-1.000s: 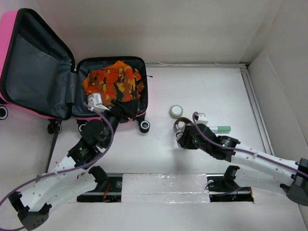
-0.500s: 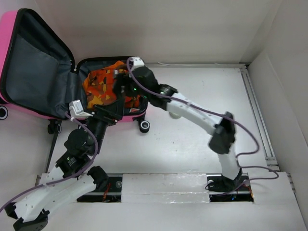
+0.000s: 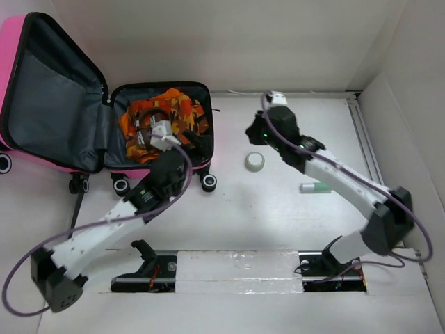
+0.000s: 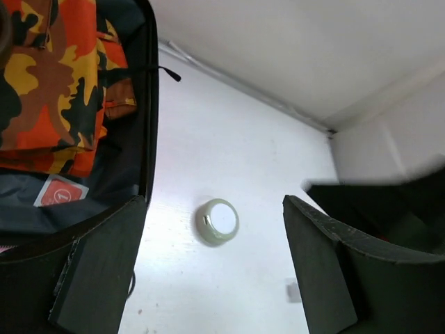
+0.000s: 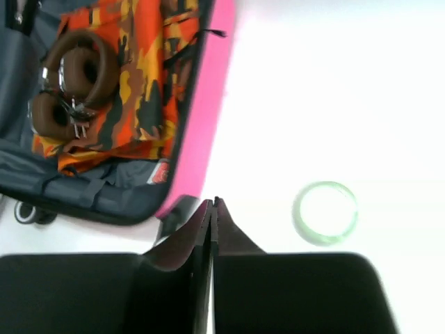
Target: Pack the luggage
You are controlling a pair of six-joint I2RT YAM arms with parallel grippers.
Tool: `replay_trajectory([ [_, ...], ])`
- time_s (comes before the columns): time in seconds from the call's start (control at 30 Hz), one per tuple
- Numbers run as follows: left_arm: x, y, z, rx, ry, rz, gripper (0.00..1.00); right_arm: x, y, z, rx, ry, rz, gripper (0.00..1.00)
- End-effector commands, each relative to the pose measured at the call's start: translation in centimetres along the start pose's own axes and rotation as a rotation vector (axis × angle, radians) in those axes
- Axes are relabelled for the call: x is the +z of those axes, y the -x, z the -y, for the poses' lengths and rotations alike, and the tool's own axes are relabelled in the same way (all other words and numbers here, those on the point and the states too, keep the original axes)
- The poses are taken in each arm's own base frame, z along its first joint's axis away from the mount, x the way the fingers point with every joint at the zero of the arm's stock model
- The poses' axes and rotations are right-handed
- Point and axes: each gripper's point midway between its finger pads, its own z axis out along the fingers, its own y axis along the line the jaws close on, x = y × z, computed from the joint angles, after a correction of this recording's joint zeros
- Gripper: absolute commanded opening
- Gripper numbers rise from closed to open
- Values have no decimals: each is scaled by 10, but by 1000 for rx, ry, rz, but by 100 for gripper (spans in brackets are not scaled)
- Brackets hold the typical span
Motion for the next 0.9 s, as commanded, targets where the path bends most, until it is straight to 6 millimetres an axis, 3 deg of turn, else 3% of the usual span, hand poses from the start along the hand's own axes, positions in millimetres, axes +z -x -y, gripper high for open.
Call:
replay_trajectory([
  [0.0,36,11,29,-7,-30,13,75,-39,4,18,21,-5,116,0],
  [0.03,64,-12,22,27,-1,-48,74,-46,-3,29,42,-21,112,0],
  [0.07,79,-17,21,33,12,-61,74,-50,-29,43,44,-44,70,0],
  [0.1,96,-4,35,6,2,-42,71,-65,-26,41,50,-12,97,0],
  [0.13,112,-11,36,9,-14,-82,69,-70,-33,45,49,-13,94,0],
  [0.17,145,-27,9,6,60,-117,63,-74,-51,55,45,-27,69,0],
  [0.2,162,-18,12,-27,57,-107,55,-80,-56,55,42,-18,69,0],
  [0.23,177,-23,4,-46,68,-129,43,-92,-51,54,56,0,99,0],
  [0.27,203,-40,-24,-78,104,-182,19,-95,-63,59,54,2,81,0],
  [0.37,240,-40,-46,-136,149,-220,1,-111,-68,58,54,31,96,0],
  [0.4,253,-51,-71,-154,208,-236,0,-113,-76,62,52,24,83,0],
  [0.47,266,-51,-77,-178,194,-244,0,-120,-73,62,64,32,97,0],
  [0.53,276,-69,-98,-188,239,-296,0,-122,-81,67,62,25,84,0],
  [0.57,281,-67,-96,-176,236,-297,0,-126,-80,67,63,28,91,0],
  [0.67,287,-98,-120,-153,316,-378,0,-128,-83,69,62,25,85,0],
  [0.73,292,-100,-130,-153,343,-390,0,-130,-82,72,65,17,88,0],
  [0.77,295,-100,-152,-147,389,-393,0,-131,-80,71,65,17,88,0],
  [0.87,291,-95,-179,-124,488,-393,0,-131,-78,75,66,-4,100,0],
])
